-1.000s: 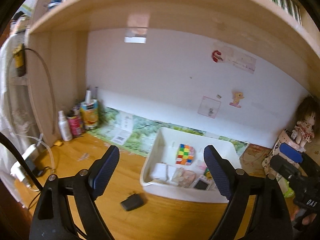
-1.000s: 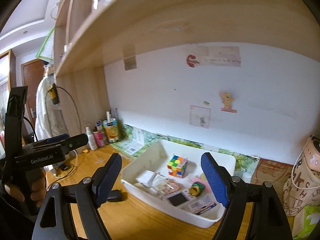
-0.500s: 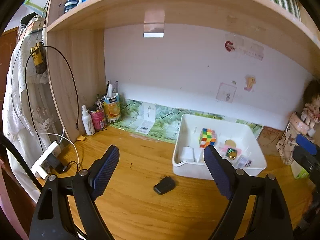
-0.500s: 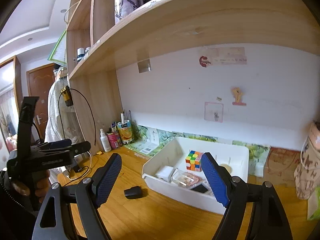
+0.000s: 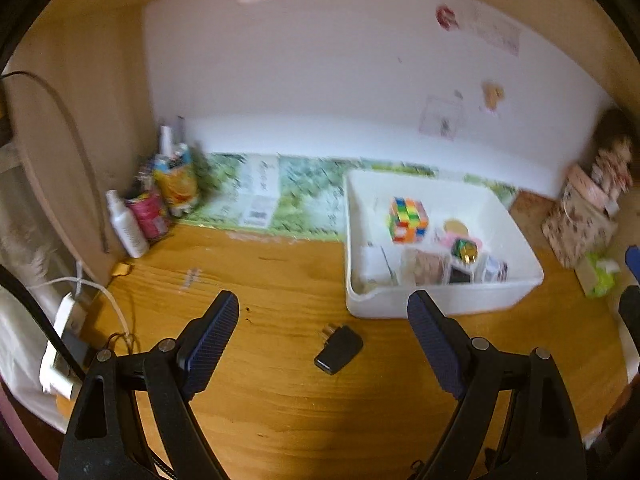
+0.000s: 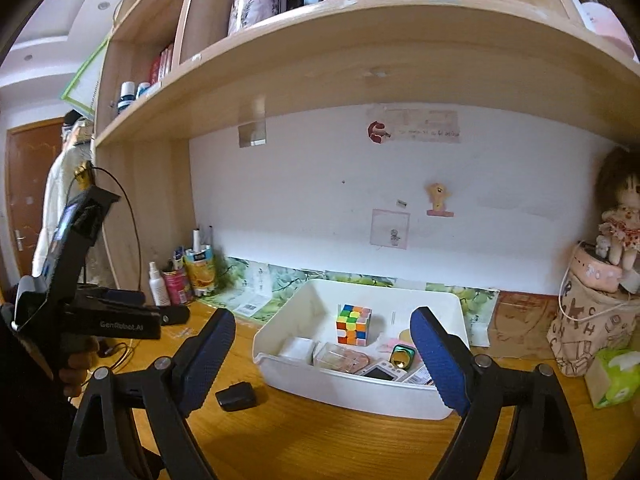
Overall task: Organize rigid objects
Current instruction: 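Withdraw both tools and move the left tool toward the black plug charger, then close the left tool on the black plug charger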
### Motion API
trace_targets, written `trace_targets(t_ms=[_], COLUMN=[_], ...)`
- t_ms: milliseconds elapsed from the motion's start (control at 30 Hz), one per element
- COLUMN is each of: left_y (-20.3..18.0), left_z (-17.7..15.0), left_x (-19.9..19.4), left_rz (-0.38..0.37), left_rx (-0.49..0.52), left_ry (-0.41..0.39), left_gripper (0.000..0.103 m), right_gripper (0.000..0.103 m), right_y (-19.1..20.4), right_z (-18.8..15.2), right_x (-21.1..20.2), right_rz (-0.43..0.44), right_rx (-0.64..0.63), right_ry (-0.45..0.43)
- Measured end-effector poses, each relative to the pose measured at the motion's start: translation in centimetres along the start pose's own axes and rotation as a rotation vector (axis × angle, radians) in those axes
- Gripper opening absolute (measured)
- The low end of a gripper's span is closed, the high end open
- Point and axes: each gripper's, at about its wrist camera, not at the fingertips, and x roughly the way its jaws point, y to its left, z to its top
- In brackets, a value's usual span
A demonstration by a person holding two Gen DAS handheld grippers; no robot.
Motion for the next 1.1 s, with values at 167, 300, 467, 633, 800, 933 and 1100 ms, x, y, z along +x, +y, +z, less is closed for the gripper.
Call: trace_targets(t_ms=[167,300,467,633,800,933,1100], left_y=[0.7,1.3,1.7,1.7,1.4,0.8,0.3], left_z=[0.6,0.9,0.8,0.2,-0.4,-1.2,-1.9], left_x=[2.8,4.8,7.5,10.0,12.6,14.3,16.1], left_rz=[-0.057,-0.098,-0.154,-0.209,-0.248,-0.274,-0.291], left_rx=[0.091,0.153,0.233,0.293,0.318,0.344,0.365], left_ry=[0.105,0.178,0.255,0.317,0.389,0.44,0.492], left_gripper=[0.089,0.089,0.089,0.089,0.089,0.088,0.088], right_gripper=[0.09,0.09,0.09,0.09,0.09,0.09,0.09], right_y=[1.8,3.1,4.6,5.7,6.5,6.8,6.8], right_z=[-0.7,-1.5,-3.1,-4.4,-5.1,-5.5,-6.0], right_x=[1.3,2.5,3.9,5.2,5.8,5.8,5.6], right_rz=[-0.051,-0.101,-0.171,-0.224,-0.272,-0.32,-0.378], right_rx=[0.058,0.123,0.193,0.244,0.265,0.272,0.286], right_ry=[0.018,0.044,0.069,0.089,0.124,0.154,0.198])
